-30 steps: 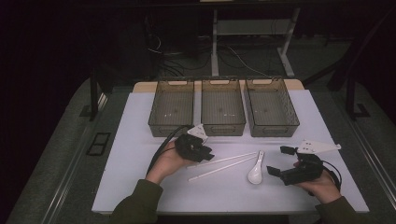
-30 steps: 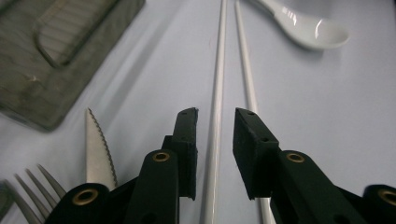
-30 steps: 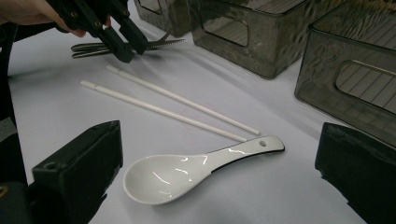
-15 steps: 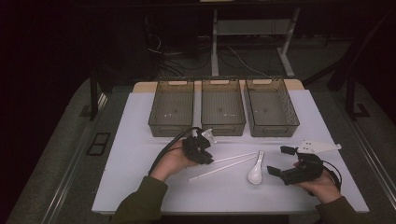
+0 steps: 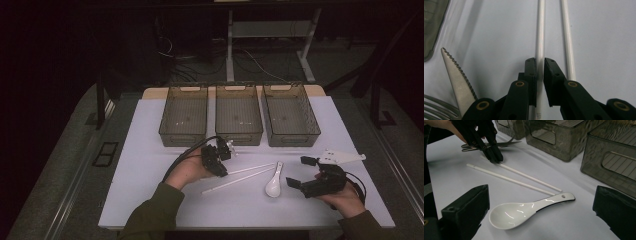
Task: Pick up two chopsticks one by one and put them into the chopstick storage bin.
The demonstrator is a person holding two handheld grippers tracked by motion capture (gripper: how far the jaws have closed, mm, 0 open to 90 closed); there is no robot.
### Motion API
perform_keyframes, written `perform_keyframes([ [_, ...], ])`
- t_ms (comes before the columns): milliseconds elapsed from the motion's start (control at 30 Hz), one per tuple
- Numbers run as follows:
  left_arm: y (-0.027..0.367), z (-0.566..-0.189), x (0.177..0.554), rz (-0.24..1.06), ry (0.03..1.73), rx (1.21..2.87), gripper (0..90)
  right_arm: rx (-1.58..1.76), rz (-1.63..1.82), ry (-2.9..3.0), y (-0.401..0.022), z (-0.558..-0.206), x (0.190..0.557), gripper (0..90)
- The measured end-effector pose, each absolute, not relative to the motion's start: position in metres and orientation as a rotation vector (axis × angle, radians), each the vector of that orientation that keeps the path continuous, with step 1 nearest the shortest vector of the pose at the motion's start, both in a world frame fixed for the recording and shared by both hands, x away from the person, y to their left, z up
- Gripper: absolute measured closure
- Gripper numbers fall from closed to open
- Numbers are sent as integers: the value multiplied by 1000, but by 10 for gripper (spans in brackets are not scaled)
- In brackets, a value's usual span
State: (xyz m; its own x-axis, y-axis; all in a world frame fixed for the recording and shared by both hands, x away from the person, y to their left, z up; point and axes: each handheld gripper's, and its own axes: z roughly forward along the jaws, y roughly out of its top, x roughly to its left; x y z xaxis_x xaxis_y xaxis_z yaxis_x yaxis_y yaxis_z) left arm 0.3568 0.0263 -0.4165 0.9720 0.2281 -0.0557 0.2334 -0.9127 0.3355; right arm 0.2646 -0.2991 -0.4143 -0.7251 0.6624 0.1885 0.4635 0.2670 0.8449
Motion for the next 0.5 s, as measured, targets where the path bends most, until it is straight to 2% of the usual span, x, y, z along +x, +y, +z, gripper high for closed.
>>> perform_keyframes([
  [500, 15, -418, 355, -1, 333, 2872, 821, 1054, 1440, 2330, -299, -414, 265, 6],
])
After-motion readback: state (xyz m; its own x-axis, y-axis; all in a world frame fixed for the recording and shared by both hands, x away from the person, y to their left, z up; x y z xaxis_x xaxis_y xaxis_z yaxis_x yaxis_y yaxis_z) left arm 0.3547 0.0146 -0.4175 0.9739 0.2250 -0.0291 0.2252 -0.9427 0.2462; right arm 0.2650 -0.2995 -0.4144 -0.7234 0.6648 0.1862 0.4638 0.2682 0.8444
